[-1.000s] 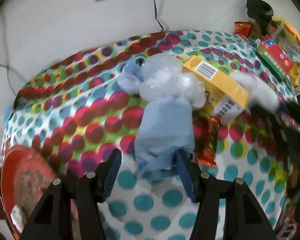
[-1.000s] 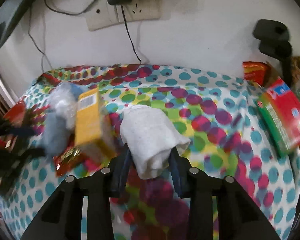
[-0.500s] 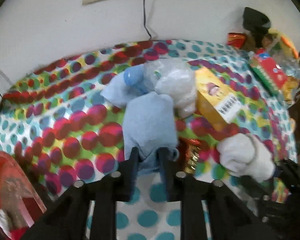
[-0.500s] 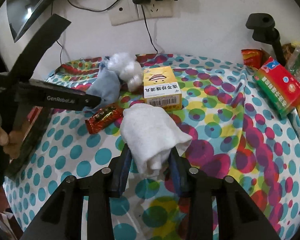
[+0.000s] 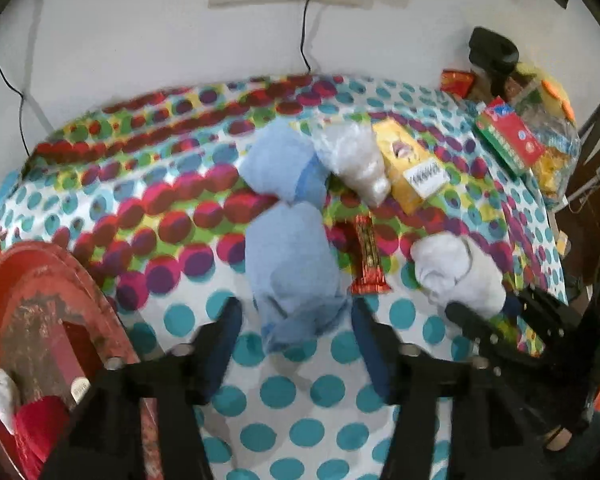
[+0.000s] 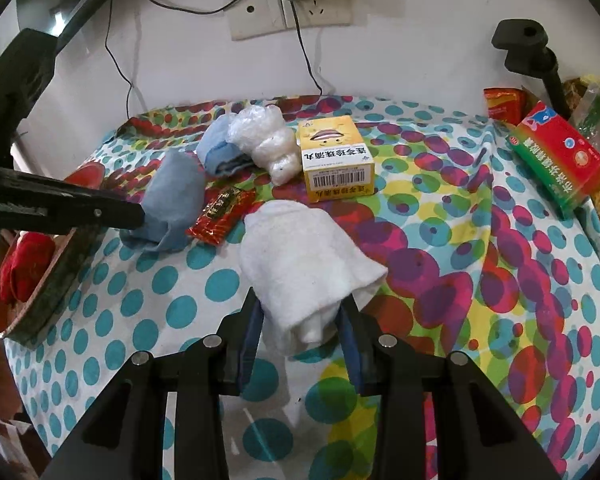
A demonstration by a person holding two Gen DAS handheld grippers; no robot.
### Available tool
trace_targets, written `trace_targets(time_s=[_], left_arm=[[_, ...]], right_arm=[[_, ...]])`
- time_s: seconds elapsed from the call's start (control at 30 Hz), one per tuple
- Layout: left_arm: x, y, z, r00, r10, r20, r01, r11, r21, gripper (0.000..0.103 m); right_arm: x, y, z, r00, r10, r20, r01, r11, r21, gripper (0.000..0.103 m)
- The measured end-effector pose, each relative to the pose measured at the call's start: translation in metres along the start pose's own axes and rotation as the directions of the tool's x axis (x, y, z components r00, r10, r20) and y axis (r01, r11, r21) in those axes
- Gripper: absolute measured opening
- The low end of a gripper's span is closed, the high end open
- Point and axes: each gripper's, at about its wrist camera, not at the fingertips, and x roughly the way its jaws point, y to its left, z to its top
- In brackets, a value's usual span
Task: Organize objects
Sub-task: 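Lift the light blue sock with the left tool while the right tool lifts the white cloth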
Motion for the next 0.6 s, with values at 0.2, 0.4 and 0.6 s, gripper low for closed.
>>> trace_targets(time_s=[0.2, 0.4, 0.6], left_arm=[[0.021, -0.006, 0.019, 1.000, 0.002, -0.003, -0.002, 1.000, -0.018, 0.062], [0.059, 0.004, 0.021, 0.999, 0.012, -0.047, -0.016, 0.996, -0.088, 0.060], [0.046, 0.005, 0.012, 0.999, 0.001, -0.037, -0.002, 1.000, -0.030, 0.031]], right_arm=[[0.001, 0.000, 0.000, 1.000, 0.009, -0.004, -0.009, 1.000, -0.005, 0.038], [0.002, 0.001, 0.001, 1.000, 0.011, -0.003, -0.011, 1.000, 0.000, 0.038], [0.002, 0.001, 0.001, 1.000, 0.009, -0.004, -0.009, 1.000, -0.001, 0.038]])
